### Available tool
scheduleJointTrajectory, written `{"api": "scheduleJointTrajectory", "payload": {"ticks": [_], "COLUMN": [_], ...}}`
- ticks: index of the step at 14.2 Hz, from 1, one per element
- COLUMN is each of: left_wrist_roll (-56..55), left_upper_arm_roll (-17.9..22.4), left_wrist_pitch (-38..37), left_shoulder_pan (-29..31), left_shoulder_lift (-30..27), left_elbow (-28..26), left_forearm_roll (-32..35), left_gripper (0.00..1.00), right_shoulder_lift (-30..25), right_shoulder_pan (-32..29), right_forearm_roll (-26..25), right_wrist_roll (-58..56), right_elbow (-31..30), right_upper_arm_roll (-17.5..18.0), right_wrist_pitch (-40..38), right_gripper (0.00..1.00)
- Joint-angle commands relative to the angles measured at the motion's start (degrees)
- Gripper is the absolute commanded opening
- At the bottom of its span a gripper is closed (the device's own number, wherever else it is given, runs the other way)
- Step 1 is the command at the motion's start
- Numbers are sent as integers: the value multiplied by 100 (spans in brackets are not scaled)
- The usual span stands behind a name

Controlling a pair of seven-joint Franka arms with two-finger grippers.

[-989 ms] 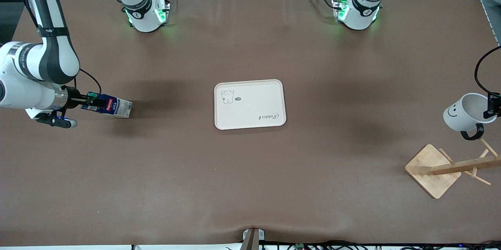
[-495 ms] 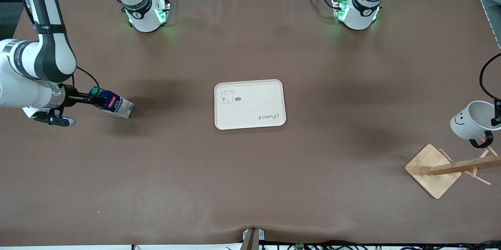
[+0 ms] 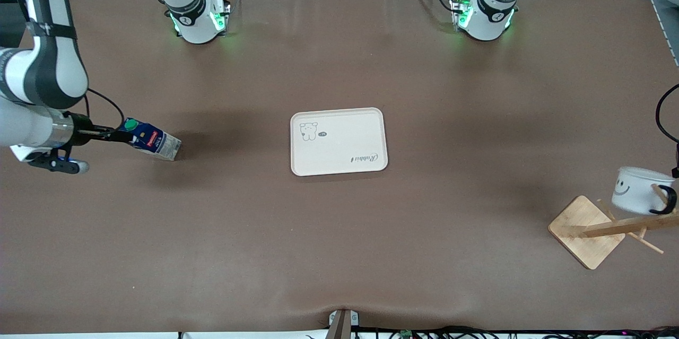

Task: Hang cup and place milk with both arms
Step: 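Hang the mug handle on the stand peg while the right gripper releases milk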

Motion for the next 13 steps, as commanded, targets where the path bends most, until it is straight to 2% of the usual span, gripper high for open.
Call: {"api": "scheduleJointTrajectory", "payload": {"ticks": [1,3,7,8,9,11,13], "left_wrist_roll": [-255,-870,-2029,-2512,-2856,-3550,-3633], "left_upper_arm_roll": [-91,-266,-731,-872,-969,-1119,-1181], "left_wrist_pitch": [-18,-131,-860,-1105,-1378,-1617,-1792], "left_shoulder_pan": [-54,-167,-194,-186,-186,-186,-194], "left_shoulder_lift": [26,-105,-482,-571,-746,-967,-1150], "left_elbow": [231,223,188,196,205,240,337], "left_forearm_roll": [-72,-37,7,7,7,7,16], "left_gripper": [100,100,100,100,100,100,100], "right_shoulder_lift": [-19,-28,-80,-89,-167,-404,-975], "right_shoulder_pan": [-71,-62,96,53,70,96,-44], "right_forearm_roll": [-26,-9,0,35,131,19,-96], "right_wrist_roll": [-94,-251,-270,-270,-270,-165,2], "right_elbow": [627,1259,2525,2598,2607,2782,2417], "right_upper_arm_roll": [98,107,134,133,116,90,72], "right_wrist_pitch": [-574,-1109,-2489,-2823,-2922,-2914,-2660], "right_gripper": [100,100,100,100,100,100,100]}}
